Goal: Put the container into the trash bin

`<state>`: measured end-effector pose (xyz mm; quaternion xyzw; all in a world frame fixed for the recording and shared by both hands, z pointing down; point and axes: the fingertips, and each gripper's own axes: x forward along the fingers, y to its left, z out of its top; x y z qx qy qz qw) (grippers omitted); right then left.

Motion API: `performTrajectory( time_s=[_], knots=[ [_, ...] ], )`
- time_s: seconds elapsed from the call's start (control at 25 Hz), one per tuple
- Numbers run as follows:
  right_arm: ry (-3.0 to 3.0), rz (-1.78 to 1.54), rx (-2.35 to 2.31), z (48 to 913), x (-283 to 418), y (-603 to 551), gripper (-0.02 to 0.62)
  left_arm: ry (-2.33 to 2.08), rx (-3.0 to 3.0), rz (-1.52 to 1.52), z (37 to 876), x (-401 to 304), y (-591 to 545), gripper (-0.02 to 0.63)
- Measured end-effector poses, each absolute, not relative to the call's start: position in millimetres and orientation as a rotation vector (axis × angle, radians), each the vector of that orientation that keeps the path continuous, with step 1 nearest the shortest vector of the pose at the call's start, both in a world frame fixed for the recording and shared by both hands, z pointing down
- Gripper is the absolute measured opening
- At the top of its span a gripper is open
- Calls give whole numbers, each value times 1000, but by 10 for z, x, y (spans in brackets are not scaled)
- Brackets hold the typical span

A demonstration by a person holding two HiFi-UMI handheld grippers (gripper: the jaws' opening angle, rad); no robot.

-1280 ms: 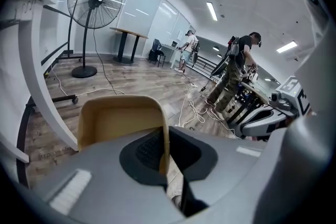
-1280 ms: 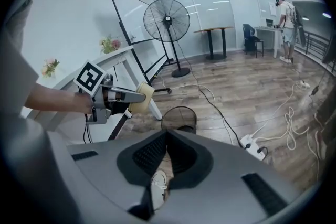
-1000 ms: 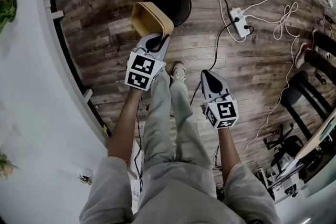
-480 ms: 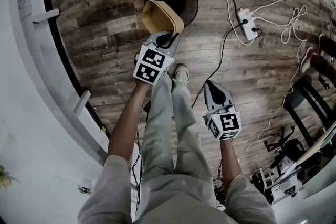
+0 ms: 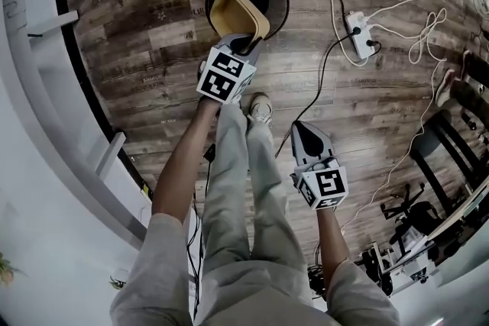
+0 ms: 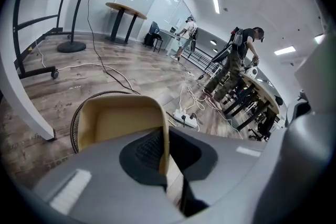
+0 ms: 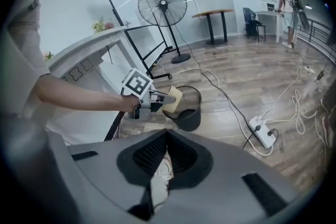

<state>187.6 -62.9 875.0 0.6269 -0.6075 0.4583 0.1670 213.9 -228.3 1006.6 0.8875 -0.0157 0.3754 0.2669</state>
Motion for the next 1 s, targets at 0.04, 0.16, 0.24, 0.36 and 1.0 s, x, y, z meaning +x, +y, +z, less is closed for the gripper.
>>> performTrajectory(
  time_s=[0.04,0.16,0.24,0.36,1.0],
  knots=[
    [-1730,1305,1782,8753,1866,-636,14,-43,2389,1021,10130,2148,-2297,23],
    [-1735,1307,1775,8778,1860,-644,14,-47,2363,1033,10290,2195,-2330,23],
    [-1733,1311,1772,8804,1860,-632,14,-44,2352,1044,10365,2228,-2328,25],
    [-1730,1321,1765,8838,1835,-622,14,-36,2345,1067,10464,2240,-2309,25],
    [-1747,1318,1767,8793,1808,-698,14,-116,2304,1160,10833,2139,-2444,213]
  ],
)
